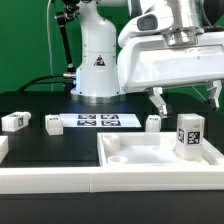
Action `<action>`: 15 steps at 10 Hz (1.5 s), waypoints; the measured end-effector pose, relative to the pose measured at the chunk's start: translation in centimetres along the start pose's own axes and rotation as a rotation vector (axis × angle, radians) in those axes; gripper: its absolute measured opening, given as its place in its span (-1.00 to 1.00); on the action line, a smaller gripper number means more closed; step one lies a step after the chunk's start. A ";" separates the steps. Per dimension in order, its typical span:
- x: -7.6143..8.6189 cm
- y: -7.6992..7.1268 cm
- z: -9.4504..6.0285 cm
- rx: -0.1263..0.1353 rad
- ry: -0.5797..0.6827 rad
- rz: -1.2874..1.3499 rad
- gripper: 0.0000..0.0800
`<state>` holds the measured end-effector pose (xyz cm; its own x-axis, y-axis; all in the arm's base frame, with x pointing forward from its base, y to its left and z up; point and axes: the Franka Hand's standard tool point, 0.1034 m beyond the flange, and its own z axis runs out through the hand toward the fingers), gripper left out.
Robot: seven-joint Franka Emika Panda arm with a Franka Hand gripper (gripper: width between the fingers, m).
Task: Assemble square table
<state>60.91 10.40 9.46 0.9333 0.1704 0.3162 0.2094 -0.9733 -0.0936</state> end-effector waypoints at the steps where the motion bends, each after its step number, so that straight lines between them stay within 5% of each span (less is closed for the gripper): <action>1: 0.4 0.1 0.2 0.020 -0.058 0.005 0.62; 6: 1.3 0.5 1.0 0.099 -0.297 0.019 0.62; 9: 1.2 0.5 1.1 0.097 -0.294 0.020 0.62; 12: 1.7 1.3 1.1 0.032 -0.277 -0.029 0.62; 15: 1.9 1.4 1.3 0.020 -0.250 -0.038 0.62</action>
Offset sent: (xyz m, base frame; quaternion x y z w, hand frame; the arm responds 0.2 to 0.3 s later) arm 0.0179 -0.0074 -0.0065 -0.0059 -0.1259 -0.0107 0.9920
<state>63.39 9.54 8.67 0.9674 0.2415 0.0765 0.2487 -0.9628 -0.1057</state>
